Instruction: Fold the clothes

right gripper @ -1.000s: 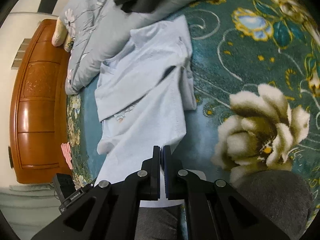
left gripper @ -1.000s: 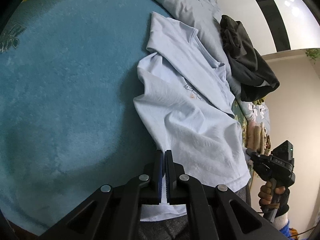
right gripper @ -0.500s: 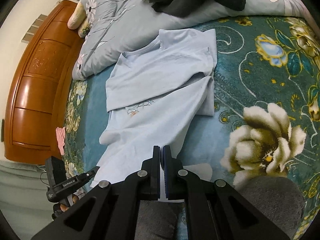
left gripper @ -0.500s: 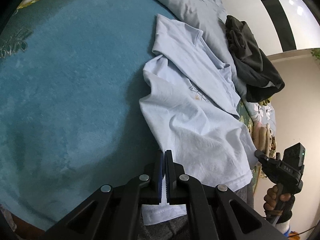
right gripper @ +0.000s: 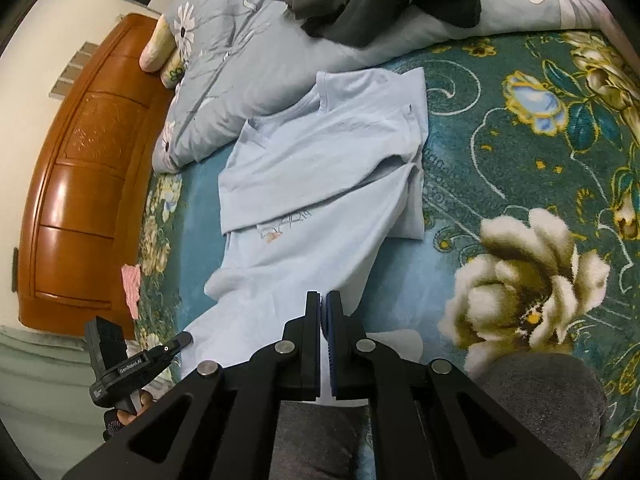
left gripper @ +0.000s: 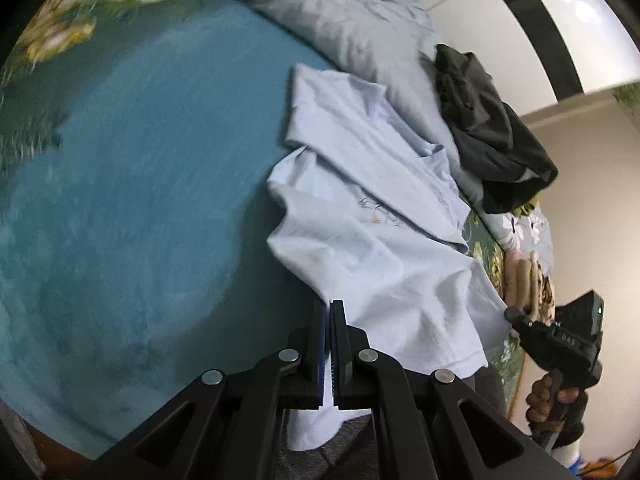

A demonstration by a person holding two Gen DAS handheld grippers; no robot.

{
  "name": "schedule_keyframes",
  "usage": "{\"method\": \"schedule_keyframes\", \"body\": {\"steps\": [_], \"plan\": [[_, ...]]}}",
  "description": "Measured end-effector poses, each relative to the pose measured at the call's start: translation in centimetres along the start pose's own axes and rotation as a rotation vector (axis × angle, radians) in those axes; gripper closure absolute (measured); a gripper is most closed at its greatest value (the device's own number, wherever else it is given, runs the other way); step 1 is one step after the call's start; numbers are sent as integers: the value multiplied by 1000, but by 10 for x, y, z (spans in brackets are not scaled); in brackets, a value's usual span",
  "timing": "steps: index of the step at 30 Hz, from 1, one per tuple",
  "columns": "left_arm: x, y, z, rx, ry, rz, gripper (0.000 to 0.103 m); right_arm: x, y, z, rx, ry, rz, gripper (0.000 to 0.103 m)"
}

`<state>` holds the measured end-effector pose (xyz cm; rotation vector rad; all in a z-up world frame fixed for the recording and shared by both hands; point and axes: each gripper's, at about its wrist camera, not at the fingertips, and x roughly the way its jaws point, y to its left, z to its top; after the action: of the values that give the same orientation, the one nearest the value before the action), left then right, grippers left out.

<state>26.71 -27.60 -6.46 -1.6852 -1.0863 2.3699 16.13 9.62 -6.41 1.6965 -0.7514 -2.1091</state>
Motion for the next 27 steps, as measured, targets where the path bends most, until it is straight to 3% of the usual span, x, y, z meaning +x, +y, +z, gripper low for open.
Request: {"method": "schedule_keyframes", "body": {"steps": [10, 15, 21, 27], "plan": [[-12, -27, 12, 101, -46, 19, 101, -17, -10, 10, 47, -44, 29, 100], [-11, -26, 19, 103, -50, 6, 101, -21, -14, 21, 58, -56, 6, 100], [-7, -20, 24, 86, -44, -3, 101, 3, -27, 18, 97, 16, -46, 99], [-3, -9, 23, 53, -33, -2, 101, 42, -55, 4, 189, 114, -183, 97]]}}
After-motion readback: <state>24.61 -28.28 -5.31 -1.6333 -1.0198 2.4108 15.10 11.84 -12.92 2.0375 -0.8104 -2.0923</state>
